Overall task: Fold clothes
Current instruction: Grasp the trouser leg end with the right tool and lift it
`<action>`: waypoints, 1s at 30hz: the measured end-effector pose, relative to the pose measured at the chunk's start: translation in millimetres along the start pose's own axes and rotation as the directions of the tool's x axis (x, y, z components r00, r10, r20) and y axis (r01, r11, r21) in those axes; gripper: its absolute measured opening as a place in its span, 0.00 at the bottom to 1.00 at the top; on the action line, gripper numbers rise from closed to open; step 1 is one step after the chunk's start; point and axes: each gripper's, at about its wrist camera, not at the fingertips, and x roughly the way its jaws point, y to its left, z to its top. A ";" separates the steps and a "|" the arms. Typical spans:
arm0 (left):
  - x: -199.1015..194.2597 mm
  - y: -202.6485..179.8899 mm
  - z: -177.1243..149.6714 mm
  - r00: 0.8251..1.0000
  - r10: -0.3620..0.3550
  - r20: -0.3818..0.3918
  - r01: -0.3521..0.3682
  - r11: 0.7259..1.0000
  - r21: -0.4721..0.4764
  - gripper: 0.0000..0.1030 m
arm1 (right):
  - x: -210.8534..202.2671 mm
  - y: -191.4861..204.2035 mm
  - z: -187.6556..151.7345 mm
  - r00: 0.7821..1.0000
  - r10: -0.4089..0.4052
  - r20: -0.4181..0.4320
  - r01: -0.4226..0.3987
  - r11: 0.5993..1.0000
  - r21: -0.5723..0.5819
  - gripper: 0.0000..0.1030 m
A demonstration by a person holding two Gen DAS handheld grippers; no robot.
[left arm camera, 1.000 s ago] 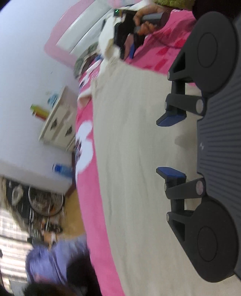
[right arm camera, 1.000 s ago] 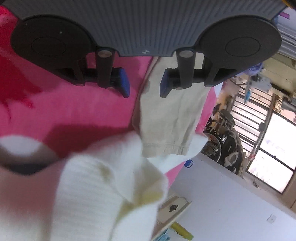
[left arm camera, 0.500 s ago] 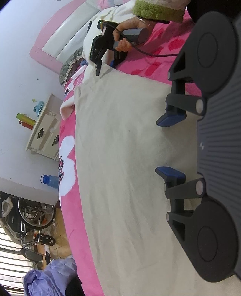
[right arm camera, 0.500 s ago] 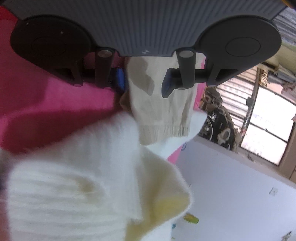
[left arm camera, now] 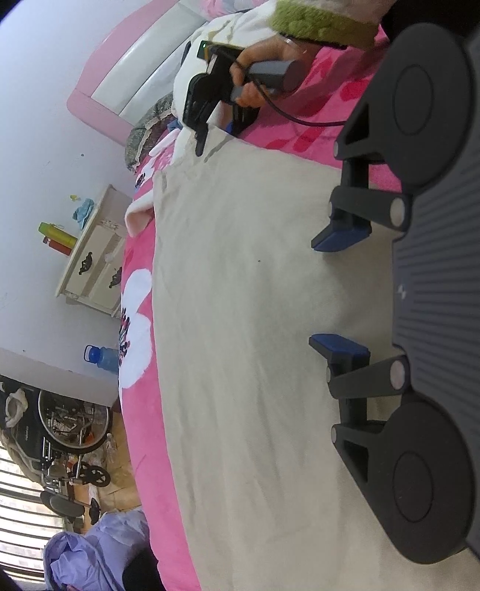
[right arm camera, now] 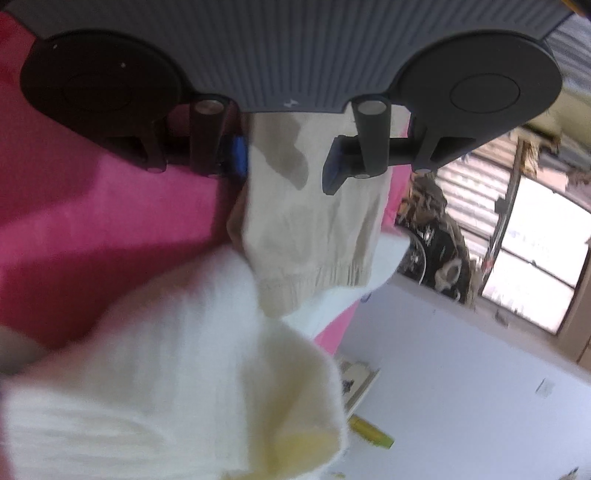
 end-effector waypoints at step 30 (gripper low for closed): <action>-139.7 71.4 -42.5 0.962 0.207 0.180 -0.136 0.929 -0.343 0.48 | -24.5 198.5 -207.8 0.881 0.107 -0.460 -0.388 0.720 -0.576 0.04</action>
